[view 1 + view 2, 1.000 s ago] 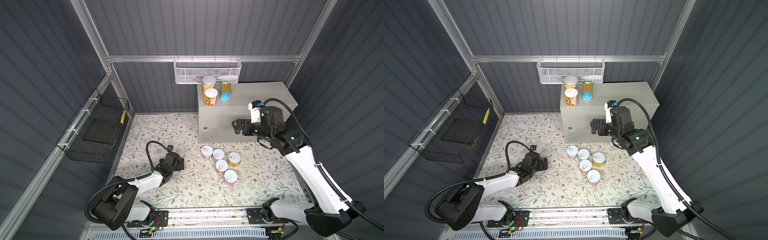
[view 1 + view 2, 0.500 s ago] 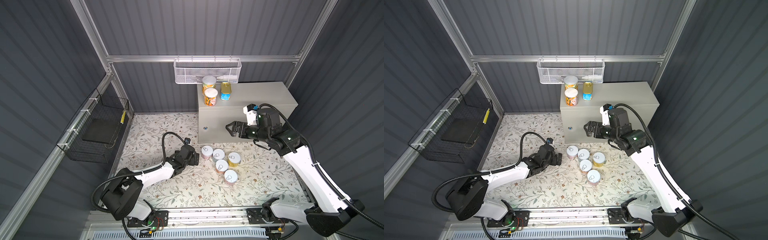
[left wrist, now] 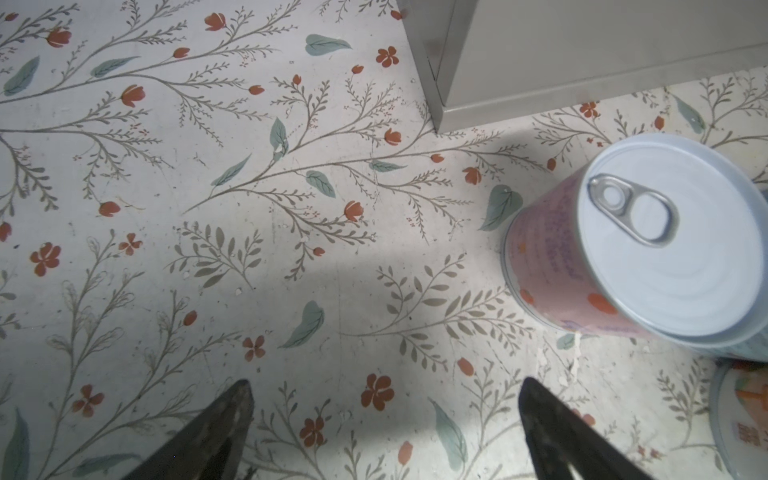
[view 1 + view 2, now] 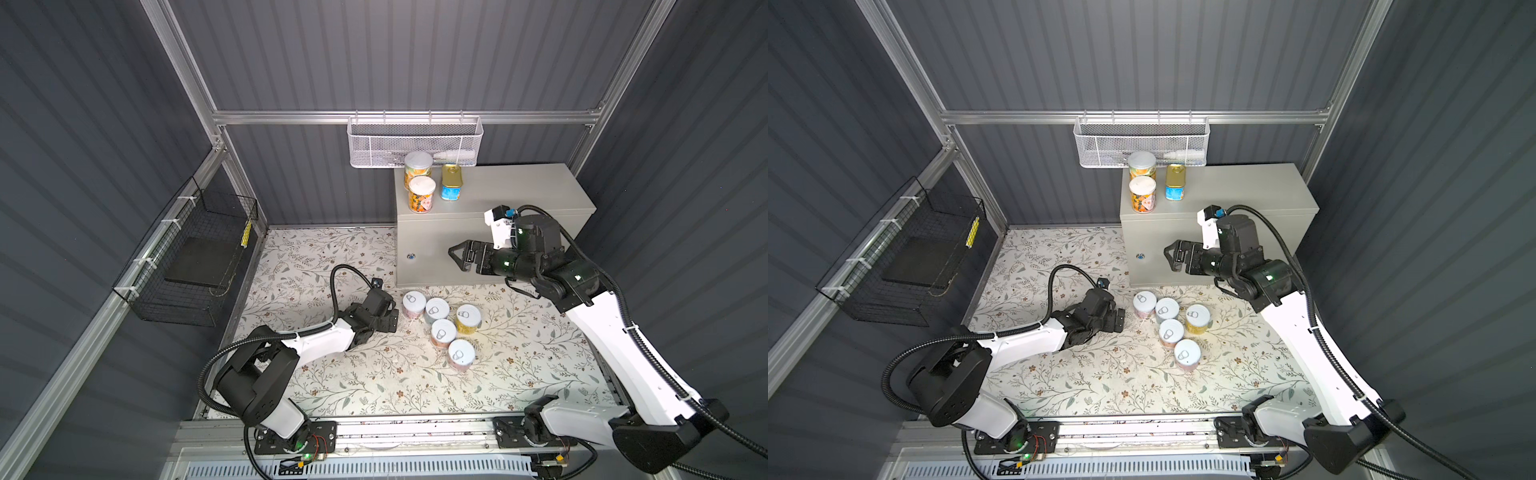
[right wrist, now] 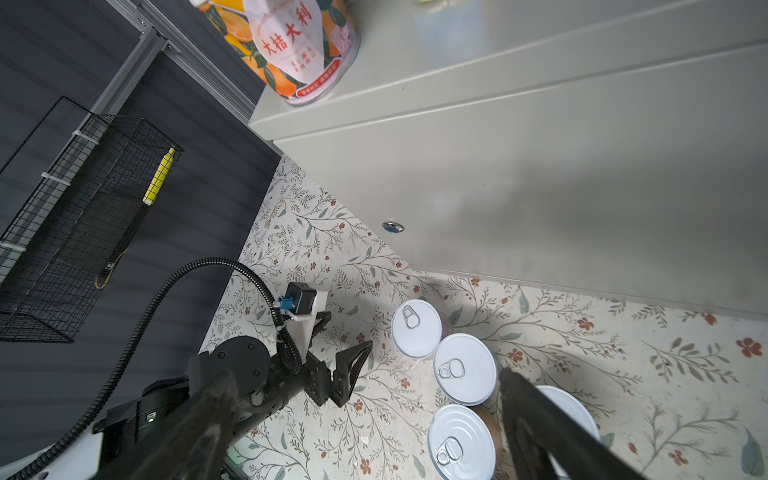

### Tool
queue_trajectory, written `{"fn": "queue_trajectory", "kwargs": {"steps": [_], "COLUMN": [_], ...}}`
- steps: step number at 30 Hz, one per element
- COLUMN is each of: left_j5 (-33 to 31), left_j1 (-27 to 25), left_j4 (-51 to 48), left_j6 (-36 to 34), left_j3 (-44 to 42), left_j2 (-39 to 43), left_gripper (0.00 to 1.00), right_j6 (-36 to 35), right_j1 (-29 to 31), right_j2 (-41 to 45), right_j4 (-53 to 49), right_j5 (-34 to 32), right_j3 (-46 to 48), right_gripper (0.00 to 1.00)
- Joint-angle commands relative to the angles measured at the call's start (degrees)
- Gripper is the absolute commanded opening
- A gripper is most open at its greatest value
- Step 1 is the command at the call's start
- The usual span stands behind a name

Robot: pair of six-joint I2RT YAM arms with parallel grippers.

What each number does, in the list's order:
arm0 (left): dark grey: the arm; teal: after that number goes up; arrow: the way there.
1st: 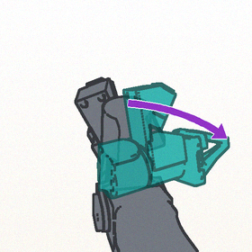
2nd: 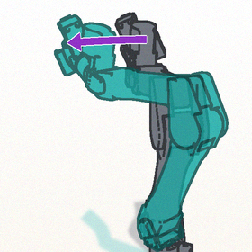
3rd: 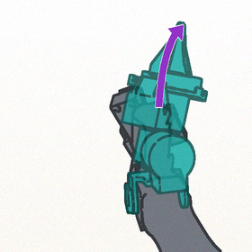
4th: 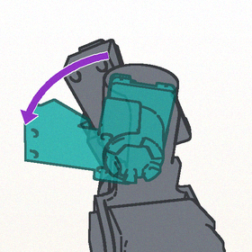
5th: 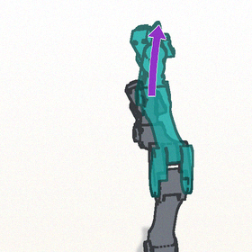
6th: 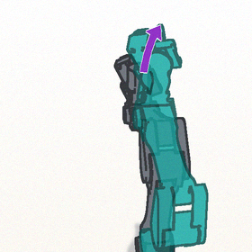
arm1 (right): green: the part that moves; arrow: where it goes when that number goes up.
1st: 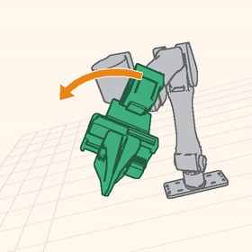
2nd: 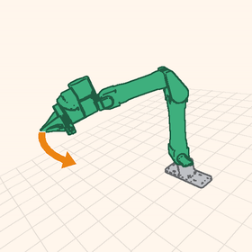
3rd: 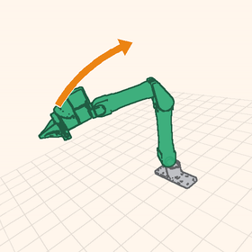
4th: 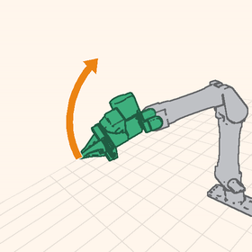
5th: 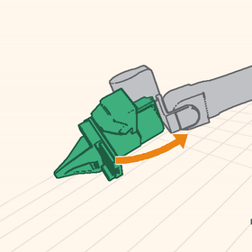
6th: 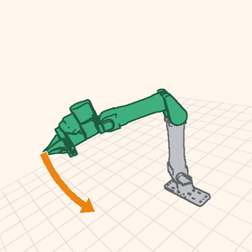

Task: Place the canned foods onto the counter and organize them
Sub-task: 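Pull the right gripper back down while the left gripper approaches the pink can, then reach both grippers toward the cluster of white-lidded cans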

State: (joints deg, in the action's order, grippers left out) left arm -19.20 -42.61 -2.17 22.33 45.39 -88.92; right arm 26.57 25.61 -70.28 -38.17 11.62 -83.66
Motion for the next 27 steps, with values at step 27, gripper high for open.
{"fn": "queue_trajectory", "kwargs": {"steps": [27], "left_j5": [2.15], "left_j1": [-2.51], "left_j4": [0.92], "left_j6": [2.87], "left_j3": [0.78], "left_j2": [2.7], "left_gripper": [1.0], "right_j6": [-3.59], "right_j1": [-0.4], "right_j2": [10.25], "right_j4": [5.2], "right_j5": [-13.7], "right_j3": [18.99], "right_gripper": [0.99]}}
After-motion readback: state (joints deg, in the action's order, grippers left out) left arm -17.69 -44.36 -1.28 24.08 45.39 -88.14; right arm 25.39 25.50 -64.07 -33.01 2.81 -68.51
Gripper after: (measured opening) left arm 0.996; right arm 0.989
